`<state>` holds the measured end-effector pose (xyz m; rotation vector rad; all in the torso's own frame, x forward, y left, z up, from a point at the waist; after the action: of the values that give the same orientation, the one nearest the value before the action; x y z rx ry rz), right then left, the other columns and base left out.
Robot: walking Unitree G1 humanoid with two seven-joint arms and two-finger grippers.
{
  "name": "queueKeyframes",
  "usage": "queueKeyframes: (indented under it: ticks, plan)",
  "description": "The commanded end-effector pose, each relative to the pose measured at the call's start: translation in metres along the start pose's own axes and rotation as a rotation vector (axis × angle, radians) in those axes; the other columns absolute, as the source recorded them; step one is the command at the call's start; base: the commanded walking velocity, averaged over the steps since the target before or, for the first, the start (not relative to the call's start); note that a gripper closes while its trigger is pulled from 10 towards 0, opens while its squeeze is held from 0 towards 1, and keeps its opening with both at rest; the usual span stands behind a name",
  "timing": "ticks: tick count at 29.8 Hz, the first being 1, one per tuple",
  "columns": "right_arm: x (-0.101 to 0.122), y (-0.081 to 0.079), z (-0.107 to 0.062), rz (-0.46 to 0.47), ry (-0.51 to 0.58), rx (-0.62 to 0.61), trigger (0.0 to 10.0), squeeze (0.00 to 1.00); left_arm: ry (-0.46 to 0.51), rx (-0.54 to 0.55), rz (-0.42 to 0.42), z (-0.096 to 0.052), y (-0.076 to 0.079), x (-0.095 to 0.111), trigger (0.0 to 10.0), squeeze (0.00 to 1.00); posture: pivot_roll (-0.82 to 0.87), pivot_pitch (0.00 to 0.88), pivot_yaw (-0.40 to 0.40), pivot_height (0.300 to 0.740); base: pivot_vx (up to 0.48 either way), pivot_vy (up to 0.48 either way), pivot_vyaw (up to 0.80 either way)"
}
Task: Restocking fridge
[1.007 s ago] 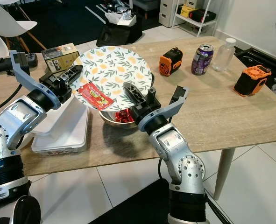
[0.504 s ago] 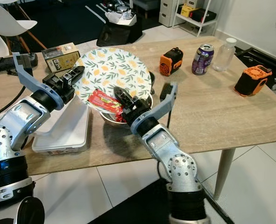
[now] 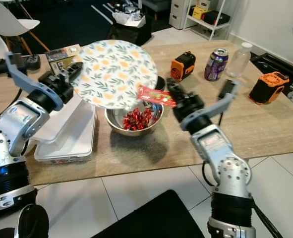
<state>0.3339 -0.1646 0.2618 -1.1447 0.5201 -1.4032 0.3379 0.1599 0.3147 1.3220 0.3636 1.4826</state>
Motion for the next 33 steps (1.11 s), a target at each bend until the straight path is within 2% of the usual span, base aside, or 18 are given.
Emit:
queueKeyframes:
  ticks: [1, 2, 3, 4, 5, 8, 11, 12, 15, 17, 18, 20, 21, 26, 28, 33]
  plan:
    - [0.001, 0.008, -0.003, 0.001, 0.027, -0.017, 10.0, 0.00, 0.018, -0.046, 0.003, 0.000, 0.008, 0.005, 10.0, 0.00, 0.01, 0.158, 0.030, 0.737, 0.000, 0.000, 0.00]
    - [-0.001, 0.010, -0.003, -0.025, 0.017, -0.016, 10.0, 0.00, 0.019, -0.045, 0.003, 0.001, 0.008, 0.005, 10.0, 0.00, 0.01, 0.158, 0.030, 0.737, 0.000, 0.000, 0.00]
    - [-0.004, 0.011, -0.002, -0.107, 0.000, -0.025, 10.0, 0.00, 0.023, -0.041, 0.005, 0.001, 0.008, 0.006, 10.0, 0.00, 0.02, 0.156, 0.030, 0.737, 0.000, 0.000, 0.00]
    - [-0.004, 0.011, -0.002, -0.107, 0.000, -0.025, 10.0, 0.00, 0.023, -0.041, 0.005, 0.001, 0.008, 0.006, 10.0, 0.00, 0.02, 0.156, 0.030, 0.737, 0.000, 0.000, 0.00]
    - [-0.009, 0.015, -0.001, -0.178, -0.020, -0.044, 10.0, 0.00, 0.029, -0.027, 0.009, 0.001, 0.006, 0.007, 10.0, 0.00, 0.02, 0.156, 0.030, 0.737, 0.000, 0.000, 0.00]
    - [-0.012, 0.017, -0.001, -0.224, -0.035, -0.057, 10.0, 0.00, 0.033, -0.017, 0.013, 0.002, 0.004, 0.008, 10.0, 0.00, 0.02, 0.156, 0.030, 0.737, 0.000, 0.000, 0.00]
    - [-0.020, 0.022, 0.005, -0.436, -0.049, -0.117, 10.0, 0.00, 0.048, 0.008, 0.038, 0.001, 0.001, 0.012, 10.0, 0.00, 0.02, 0.152, 0.031, 0.737, 0.000, 0.000, 0.00]
    - [-0.020, 0.022, 0.005, -0.436, -0.049, -0.117, 10.0, 0.00, 0.048, 0.008, 0.038, 0.001, 0.001, 0.012, 10.0, 0.00, 0.02, 0.152, 0.031, 0.737, 0.000, 0.000, 0.00]
    - [-0.019, 0.020, 0.009, -0.515, -0.008, -0.130, 10.0, 0.00, 0.064, 0.059, 0.081, 0.001, -0.004, 0.017, 10.0, 0.00, 0.02, 0.152, 0.032, 0.737, 0.000, 0.000, 0.00]
    - [-0.019, 0.021, 0.013, -0.649, 0.023, -0.148, 10.0, 0.00, 0.072, 0.091, 0.121, 0.001, -0.008, 0.019, 10.0, 0.00, 0.02, 0.153, 0.031, 0.737, 0.000, 0.000, 0.00]
    - [-0.019, 0.022, 0.015, -0.682, 0.034, -0.156, 10.0, 0.00, 0.086, 0.113, 0.156, 0.000, -0.010, 0.023, 10.0, 0.00, 0.02, 0.153, 0.031, 0.737, 0.000, 0.000, 0.00]
    - [-0.019, 0.025, 0.016, -0.705, 0.036, -0.170, 10.0, 0.00, 0.103, 0.135, 0.171, -0.001, -0.012, 0.027, 10.0, 0.00, 0.02, 0.153, 0.031, 0.737, 0.000, 0.000, 0.00]
    - [-0.019, 0.028, 0.016, -0.717, 0.048, -0.181, 10.0, 0.00, 0.127, 0.180, 0.228, -0.002, -0.016, 0.033, 10.0, 0.00, 0.03, 0.154, 0.027, 0.737, 0.000, 0.000, 0.00]
    - [-0.020, 0.030, 0.016, -0.726, 0.059, -0.189, 10.0, 0.00, 0.147, 0.219, 0.278, -0.004, -0.020, 0.039, 10.0, 0.00, 0.03, 0.154, 0.027, 0.737, 0.000, 0.000, 0.00]
    - [-0.021, 0.034, 0.017, -0.745, 0.067, -0.205, 10.0, 0.00, 0.192, 0.273, 0.325, -0.008, -0.025, 0.047, 10.0, 0.00, 0.03, 0.154, 0.018, 0.737, 0.000, 0.000, 0.00]
    - [-0.025, 0.030, 0.019, -0.770, 0.070, -0.174, 10.0, 0.00, 0.259, 0.296, 0.334, -0.014, -0.023, 0.058, 10.0, 0.00, 0.03, 0.158, 0.015, 0.737, 0.000, 0.000, 0.00]
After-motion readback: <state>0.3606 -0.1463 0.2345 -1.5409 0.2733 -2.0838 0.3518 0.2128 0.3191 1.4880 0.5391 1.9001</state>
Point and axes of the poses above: a point about 5 cm out from each wrist's last joint towards the gripper, its own z axis pointing out of the wrist towards the gripper, its own x axis along the axis of the wrist's last joint, y = z × x, the point moved 1 cm from there along z, pointing out of the wrist towards the gripper, and after that the axes turned 3 degrees about z, right-handed, at the moved point
